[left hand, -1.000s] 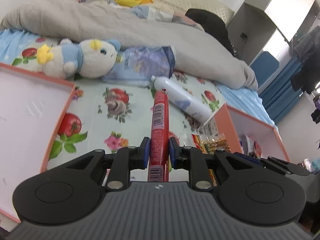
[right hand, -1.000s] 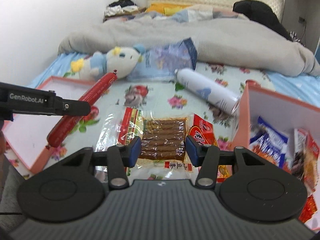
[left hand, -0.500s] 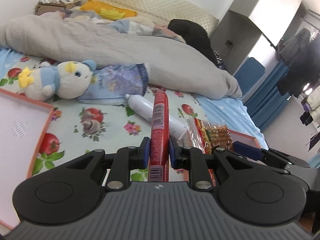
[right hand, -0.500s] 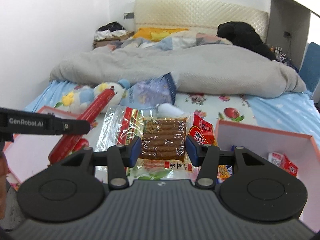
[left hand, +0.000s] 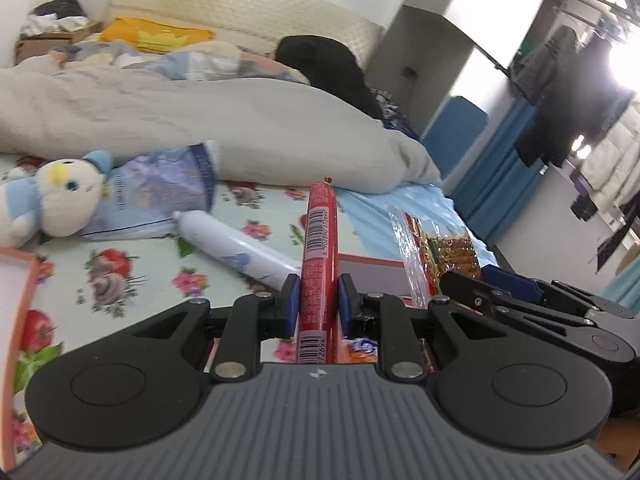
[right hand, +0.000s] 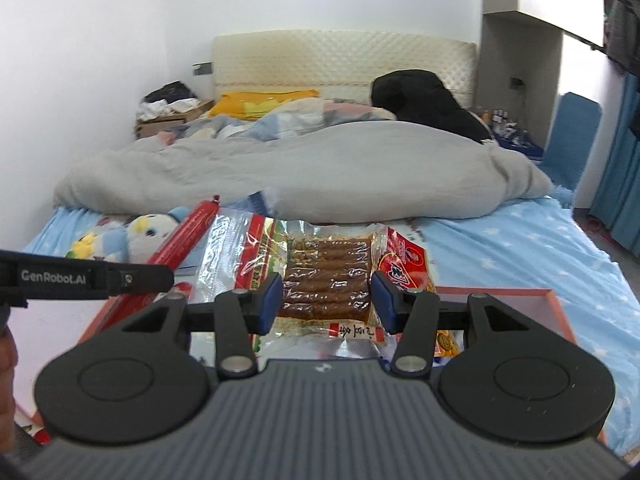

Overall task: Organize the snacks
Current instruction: 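Lift and carry the sausage and strip pack over the box with both tools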

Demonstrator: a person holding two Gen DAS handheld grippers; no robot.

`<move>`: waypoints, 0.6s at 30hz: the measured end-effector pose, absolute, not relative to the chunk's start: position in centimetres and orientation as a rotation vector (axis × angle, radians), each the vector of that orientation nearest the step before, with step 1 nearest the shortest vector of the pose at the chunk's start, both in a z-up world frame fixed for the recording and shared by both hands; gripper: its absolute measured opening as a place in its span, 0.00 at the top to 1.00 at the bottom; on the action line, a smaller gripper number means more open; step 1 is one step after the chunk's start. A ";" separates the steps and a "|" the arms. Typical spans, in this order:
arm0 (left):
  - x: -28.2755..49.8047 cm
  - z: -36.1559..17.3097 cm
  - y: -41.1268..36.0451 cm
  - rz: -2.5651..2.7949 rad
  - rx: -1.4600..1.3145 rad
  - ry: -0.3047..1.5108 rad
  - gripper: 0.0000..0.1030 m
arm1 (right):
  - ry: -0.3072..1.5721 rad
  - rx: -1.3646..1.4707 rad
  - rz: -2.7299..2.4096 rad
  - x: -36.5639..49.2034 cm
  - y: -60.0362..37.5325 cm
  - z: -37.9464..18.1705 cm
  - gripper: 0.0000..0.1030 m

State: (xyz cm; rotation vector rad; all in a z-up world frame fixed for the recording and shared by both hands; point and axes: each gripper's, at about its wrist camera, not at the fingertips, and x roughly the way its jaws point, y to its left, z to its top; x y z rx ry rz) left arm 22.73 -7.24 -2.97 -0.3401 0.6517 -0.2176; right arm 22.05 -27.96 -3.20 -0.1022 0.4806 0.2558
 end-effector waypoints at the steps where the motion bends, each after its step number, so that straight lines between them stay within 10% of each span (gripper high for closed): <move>1: 23.2 -2.9 -7.9 -0.227 -0.334 0.653 0.77 | 0.479 -0.097 0.245 22.2 -28.5 -3.1 0.50; 18: 28.9 -8.8 -18.9 -0.396 -0.188 0.803 0.77 | 0.607 -0.019 0.042 24.3 -36.4 -8.3 0.50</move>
